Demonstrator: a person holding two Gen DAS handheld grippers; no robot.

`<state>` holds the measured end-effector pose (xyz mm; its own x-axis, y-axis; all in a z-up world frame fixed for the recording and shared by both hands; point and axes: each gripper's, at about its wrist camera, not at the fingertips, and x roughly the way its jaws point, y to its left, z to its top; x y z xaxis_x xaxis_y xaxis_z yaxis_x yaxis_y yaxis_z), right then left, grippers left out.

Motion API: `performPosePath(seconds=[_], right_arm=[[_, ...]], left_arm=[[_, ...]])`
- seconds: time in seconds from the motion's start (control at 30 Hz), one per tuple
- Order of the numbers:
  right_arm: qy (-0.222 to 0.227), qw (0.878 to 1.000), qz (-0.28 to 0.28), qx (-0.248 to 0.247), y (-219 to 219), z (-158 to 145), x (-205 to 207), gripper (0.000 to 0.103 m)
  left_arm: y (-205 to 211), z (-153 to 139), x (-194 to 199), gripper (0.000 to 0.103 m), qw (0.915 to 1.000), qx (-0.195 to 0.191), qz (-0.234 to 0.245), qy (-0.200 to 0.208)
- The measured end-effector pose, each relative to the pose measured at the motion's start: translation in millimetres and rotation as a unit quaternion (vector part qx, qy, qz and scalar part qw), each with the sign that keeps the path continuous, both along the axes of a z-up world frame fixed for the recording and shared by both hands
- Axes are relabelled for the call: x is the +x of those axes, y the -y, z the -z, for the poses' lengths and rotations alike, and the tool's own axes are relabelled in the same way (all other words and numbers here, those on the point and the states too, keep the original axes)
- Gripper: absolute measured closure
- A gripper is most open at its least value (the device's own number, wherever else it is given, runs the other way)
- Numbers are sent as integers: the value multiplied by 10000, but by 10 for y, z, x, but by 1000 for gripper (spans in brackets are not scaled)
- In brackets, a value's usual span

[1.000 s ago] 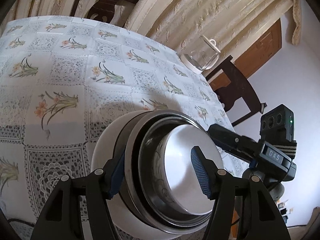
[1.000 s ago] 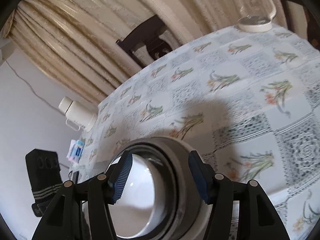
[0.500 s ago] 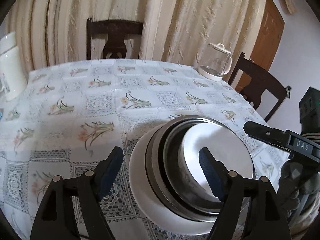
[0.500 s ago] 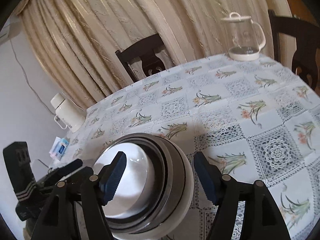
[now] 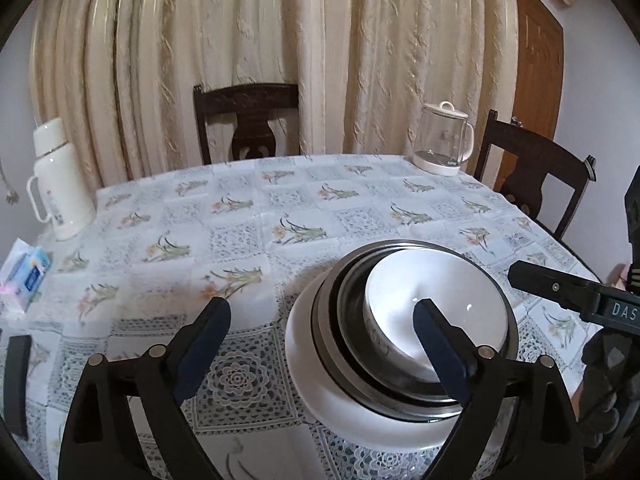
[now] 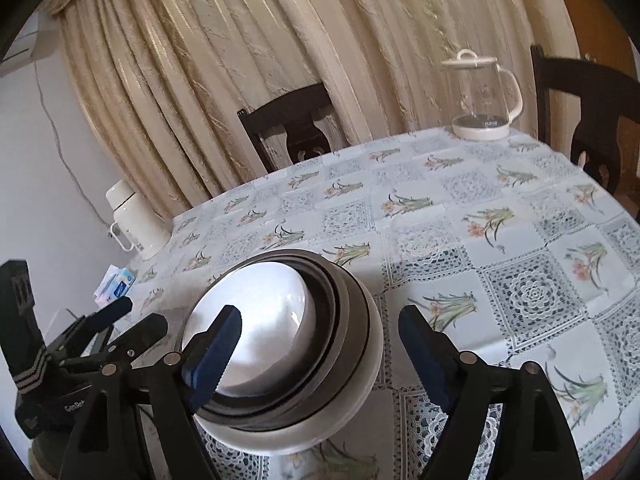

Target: Organize plates and bowls

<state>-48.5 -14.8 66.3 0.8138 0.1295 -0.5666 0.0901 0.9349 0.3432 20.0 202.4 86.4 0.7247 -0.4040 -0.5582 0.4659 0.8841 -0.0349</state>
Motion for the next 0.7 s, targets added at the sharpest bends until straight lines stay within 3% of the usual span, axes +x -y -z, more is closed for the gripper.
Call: performPosePath(seconds=[0.3,0.7], right_arm=[[350,9970,76,-685,-184,-78,-225,2],[362,9945,230,-957,-244,8,-392,1]], left_arm=[[4,-63,-224,4,9990,203,-178,352],[15,-42,-479,3,9970,440,-322,557]])
